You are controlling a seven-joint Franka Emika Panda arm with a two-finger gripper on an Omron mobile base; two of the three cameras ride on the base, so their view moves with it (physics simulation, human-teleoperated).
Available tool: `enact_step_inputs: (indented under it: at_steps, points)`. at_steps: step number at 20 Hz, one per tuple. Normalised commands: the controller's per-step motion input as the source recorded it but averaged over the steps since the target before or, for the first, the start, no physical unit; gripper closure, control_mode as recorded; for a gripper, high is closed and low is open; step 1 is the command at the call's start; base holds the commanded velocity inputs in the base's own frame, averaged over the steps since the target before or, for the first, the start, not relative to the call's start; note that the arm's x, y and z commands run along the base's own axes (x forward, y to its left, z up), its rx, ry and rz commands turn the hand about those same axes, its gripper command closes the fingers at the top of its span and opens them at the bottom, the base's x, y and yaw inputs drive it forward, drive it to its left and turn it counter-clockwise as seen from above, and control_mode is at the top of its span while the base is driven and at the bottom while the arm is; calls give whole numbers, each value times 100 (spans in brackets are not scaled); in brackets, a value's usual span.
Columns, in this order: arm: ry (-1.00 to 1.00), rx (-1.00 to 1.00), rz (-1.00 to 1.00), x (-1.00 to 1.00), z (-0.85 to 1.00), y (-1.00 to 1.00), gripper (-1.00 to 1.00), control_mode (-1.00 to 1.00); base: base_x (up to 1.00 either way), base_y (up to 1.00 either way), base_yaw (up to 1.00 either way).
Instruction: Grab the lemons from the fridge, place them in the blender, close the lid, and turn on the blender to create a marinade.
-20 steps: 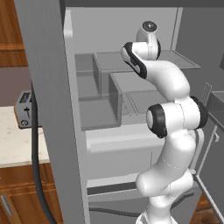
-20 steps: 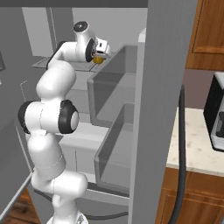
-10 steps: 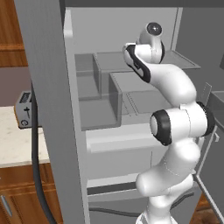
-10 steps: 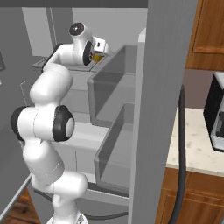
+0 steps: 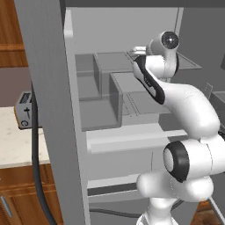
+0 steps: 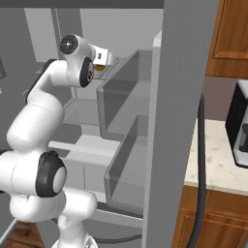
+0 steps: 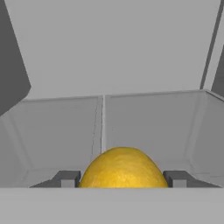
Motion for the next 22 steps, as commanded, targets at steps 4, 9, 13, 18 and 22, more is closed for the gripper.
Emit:
enact_step_inputs:
  at_steps: [4, 9, 13, 18, 22]
  points:
    - [0, 1, 0, -100, 71, 0, 100, -100, 0, 0, 0]
    - [1, 3, 0, -100, 16, 2, 100, -100, 0, 0, 0]
    - [0, 5, 0, -100, 0, 5, 100, -100, 0, 0, 0]
    - [9, 4, 0, -100, -4, 18, 100, -100, 0, 0, 0]
    - [19, 0, 0, -78, -39, 25, 100, -100, 0, 0, 0]
